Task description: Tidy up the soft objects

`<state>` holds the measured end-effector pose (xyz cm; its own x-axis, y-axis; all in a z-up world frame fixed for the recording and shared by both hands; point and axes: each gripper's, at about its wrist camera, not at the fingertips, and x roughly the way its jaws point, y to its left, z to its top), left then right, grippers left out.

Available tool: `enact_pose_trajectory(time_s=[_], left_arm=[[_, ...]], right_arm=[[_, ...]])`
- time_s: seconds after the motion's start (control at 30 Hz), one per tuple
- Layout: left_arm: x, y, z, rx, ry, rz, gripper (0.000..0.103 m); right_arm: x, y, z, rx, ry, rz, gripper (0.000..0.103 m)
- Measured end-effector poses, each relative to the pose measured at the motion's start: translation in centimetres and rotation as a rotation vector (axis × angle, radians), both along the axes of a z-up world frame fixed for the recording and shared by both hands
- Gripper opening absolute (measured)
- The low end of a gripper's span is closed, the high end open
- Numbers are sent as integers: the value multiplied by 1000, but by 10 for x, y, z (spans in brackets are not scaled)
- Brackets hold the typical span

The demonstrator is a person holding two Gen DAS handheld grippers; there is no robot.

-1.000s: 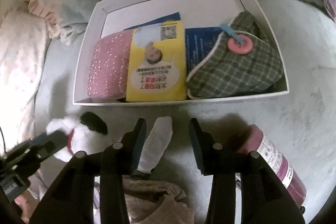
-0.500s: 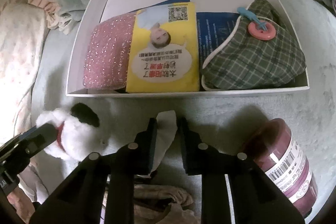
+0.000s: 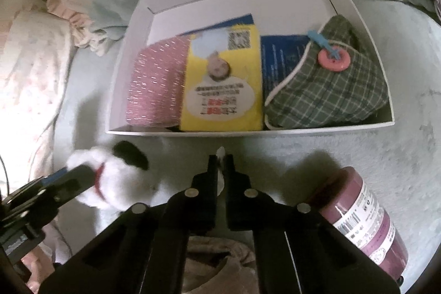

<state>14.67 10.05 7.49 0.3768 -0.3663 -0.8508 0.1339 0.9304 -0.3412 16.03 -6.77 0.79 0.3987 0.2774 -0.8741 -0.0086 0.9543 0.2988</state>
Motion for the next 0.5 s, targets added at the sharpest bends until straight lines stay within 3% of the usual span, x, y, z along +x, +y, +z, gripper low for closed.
enact_pose_trajectory(time_s=[0.23, 0.5], left_arm=[[-5, 1, 13, -79, -60, -11, 21], [8, -5, 10, -243, -93, 28, 21]], right_arm=[[-14, -2, 28, 44, -80, 38, 5], [-19, -18, 49, 13, -156, -16, 5]])
